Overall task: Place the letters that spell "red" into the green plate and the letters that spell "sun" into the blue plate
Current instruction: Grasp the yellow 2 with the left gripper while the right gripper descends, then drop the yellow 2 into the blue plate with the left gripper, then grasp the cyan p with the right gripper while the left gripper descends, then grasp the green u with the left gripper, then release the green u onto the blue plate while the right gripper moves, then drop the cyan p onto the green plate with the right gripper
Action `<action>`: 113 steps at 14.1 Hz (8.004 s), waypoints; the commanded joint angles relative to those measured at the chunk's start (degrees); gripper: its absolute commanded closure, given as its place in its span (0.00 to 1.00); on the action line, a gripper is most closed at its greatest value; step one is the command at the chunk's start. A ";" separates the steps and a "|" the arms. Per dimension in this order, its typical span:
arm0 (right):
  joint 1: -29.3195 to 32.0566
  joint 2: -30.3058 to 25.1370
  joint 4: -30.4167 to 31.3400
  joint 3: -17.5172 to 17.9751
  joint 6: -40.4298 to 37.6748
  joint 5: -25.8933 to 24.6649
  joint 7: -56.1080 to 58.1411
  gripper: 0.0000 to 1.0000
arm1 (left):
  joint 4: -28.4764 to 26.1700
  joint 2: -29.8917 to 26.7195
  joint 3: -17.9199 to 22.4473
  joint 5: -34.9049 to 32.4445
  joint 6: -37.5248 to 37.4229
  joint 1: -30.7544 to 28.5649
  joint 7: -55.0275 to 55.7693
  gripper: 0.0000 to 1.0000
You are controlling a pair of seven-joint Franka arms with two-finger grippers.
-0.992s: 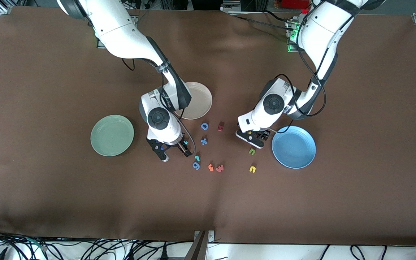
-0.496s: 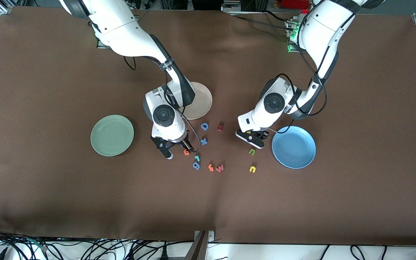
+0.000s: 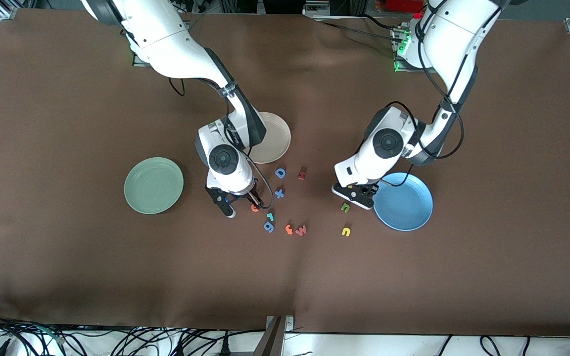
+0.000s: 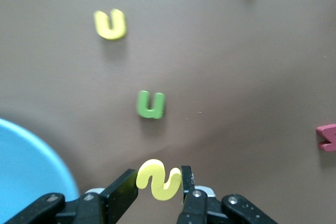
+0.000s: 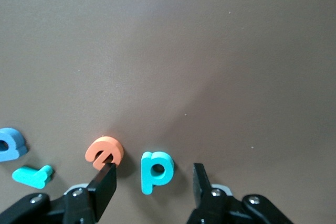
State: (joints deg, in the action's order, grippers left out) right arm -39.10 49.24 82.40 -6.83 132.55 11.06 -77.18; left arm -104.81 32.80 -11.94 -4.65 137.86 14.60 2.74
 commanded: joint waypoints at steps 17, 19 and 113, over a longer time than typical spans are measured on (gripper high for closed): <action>-1.77 -0.20 0.57 -0.55 -0.71 0.10 -0.17 0.34 | 7.52 1.39 -0.71 -0.53 -11.04 -12.84 -21.99 0.00; -1.77 -0.55 0.48 -0.73 -1.06 0.10 -0.08 0.34 | 7.70 1.65 -0.80 0.08 -10.69 -11.79 -21.29 0.00; 0.78 -10.32 5.07 -15.59 -10.64 15.82 39.59 0.02 | 32.83 20.72 -3.18 -1.06 -4.90 -2.47 -6.88 0.00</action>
State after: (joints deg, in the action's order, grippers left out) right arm -38.76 35.43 92.43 -24.39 122.84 24.16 -32.81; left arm -74.87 50.54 -15.88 -7.08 130.89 10.80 -6.49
